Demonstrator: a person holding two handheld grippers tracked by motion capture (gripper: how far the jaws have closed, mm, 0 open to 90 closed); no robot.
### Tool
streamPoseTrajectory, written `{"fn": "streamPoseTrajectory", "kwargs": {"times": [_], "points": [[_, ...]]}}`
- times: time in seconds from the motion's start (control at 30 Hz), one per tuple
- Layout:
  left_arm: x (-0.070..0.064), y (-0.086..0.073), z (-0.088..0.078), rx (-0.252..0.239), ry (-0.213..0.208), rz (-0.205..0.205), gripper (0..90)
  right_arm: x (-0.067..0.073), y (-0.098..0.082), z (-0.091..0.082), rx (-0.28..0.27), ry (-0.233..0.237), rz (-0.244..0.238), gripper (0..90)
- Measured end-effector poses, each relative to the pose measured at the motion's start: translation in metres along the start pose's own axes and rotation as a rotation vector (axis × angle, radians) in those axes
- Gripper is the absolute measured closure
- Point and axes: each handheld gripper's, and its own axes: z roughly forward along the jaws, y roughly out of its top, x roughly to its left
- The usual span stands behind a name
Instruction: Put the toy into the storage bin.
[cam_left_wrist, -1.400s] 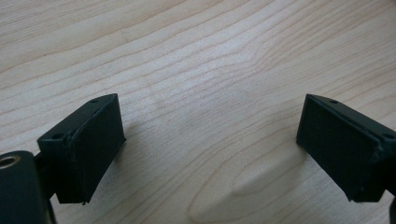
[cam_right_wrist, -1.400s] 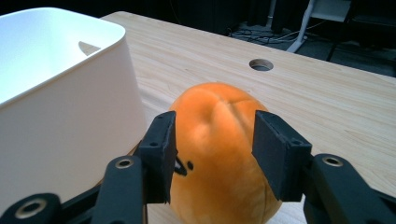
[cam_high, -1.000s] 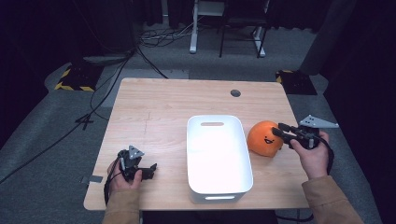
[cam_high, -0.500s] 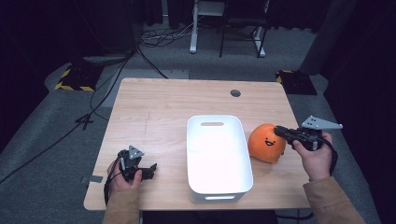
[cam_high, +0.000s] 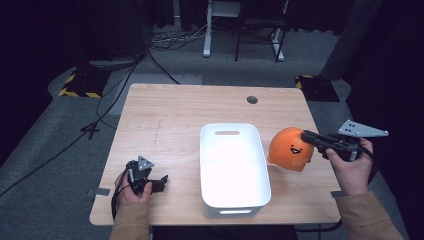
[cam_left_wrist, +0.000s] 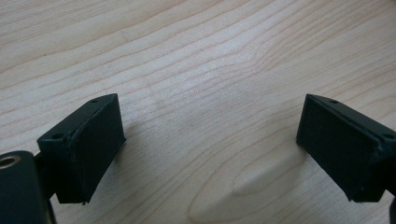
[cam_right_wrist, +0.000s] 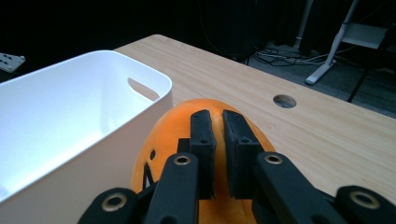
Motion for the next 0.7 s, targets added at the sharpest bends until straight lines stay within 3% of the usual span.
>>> {"fn": "streamPoseTrajectory", "kwargs": {"times": [0.7], "points": [[0.000, 0.000, 0.000, 0.000, 0.000, 0.000, 7.8, 0.026, 0.050, -0.035, -0.093, 0.064, -0.065, 83.7]]}}
